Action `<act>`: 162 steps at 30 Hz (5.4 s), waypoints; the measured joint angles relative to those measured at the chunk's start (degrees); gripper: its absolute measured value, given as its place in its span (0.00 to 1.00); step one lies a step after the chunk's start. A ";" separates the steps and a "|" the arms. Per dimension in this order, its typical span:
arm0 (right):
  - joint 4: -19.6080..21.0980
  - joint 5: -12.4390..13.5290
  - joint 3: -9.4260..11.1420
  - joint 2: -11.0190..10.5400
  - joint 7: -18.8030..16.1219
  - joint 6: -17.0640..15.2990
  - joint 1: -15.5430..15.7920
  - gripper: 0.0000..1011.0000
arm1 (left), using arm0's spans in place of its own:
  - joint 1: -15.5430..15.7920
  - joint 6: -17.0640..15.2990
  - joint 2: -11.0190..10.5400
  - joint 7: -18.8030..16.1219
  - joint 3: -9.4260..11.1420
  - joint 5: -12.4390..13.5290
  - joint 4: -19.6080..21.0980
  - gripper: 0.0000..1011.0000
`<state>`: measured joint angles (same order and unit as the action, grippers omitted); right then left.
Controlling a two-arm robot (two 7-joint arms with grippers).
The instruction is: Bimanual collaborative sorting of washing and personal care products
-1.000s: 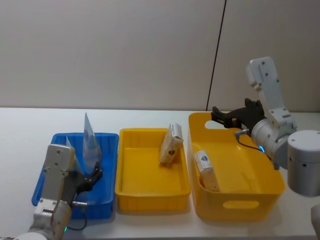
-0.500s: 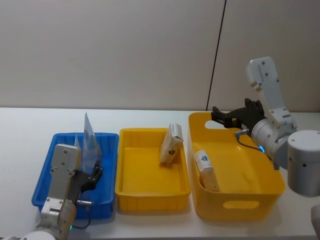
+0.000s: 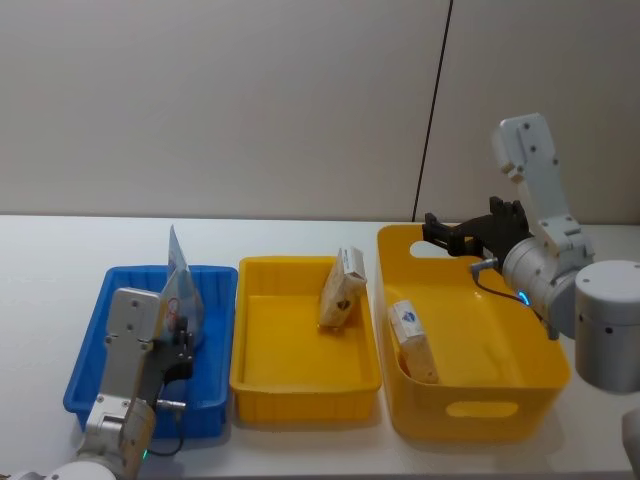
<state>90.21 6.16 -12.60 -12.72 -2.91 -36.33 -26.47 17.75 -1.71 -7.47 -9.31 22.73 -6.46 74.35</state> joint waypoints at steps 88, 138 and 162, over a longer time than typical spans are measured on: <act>-0.02 0.00 -0.09 -0.13 -0.43 0.08 -0.11 0.99 | -2.67 -7.23 1.37 1.60 -10.04 -6.88 19.27 0.24; -0.92 2.86 -9.59 -7.78 -23.04 4.03 -9.55 0.99 | 3.51 0.58 9.67 13.18 -5.22 -10.42 20.25 0.24; 2.72 1.31 -16.20 -11.03 -29.69 1.65 -15.70 0.99 | 4.07 0.85 11.93 13.73 -4.55 -8.84 17.63 0.24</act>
<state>92.93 7.47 -28.81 -23.75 -32.60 -34.68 -42.17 21.82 -0.86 4.46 4.42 18.17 -15.31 91.98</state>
